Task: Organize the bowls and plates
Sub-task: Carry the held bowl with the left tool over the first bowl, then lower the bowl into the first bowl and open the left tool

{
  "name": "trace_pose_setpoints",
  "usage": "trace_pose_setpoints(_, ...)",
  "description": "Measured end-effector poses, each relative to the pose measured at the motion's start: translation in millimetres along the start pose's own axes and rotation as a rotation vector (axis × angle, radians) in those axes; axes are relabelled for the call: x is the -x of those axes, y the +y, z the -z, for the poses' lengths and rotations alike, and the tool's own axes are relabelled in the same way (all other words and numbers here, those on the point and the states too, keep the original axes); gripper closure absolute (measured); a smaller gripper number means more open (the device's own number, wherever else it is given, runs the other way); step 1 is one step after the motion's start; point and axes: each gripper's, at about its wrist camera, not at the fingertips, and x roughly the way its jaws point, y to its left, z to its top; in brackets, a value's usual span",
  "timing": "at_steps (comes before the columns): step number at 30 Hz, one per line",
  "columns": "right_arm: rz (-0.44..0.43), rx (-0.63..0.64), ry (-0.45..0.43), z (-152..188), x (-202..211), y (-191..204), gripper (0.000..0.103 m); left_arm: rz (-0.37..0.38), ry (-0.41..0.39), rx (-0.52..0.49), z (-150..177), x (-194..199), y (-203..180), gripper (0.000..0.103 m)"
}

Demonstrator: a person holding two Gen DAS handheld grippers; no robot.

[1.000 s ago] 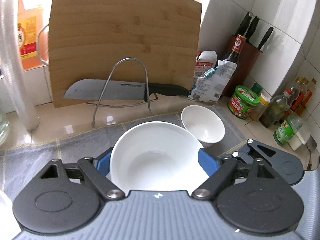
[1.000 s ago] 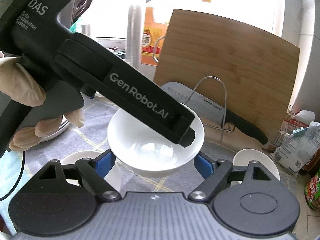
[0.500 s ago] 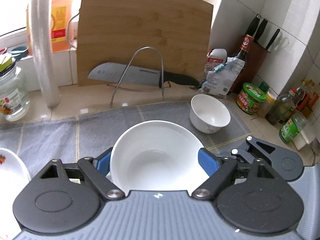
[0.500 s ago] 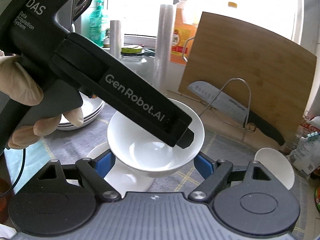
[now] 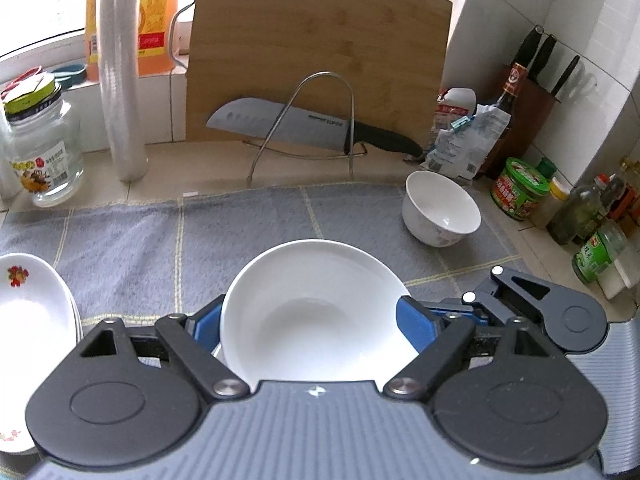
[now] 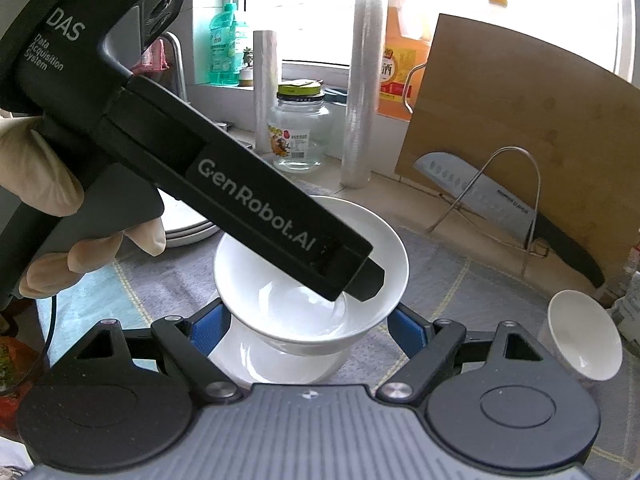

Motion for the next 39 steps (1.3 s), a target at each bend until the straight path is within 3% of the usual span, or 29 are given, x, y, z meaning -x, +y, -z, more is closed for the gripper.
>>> trace_pose_setpoints(39, -0.033, 0.0, 0.072, 11, -12, 18, 0.014, -0.013, 0.077, -0.002, 20, -14, 15, 0.016)
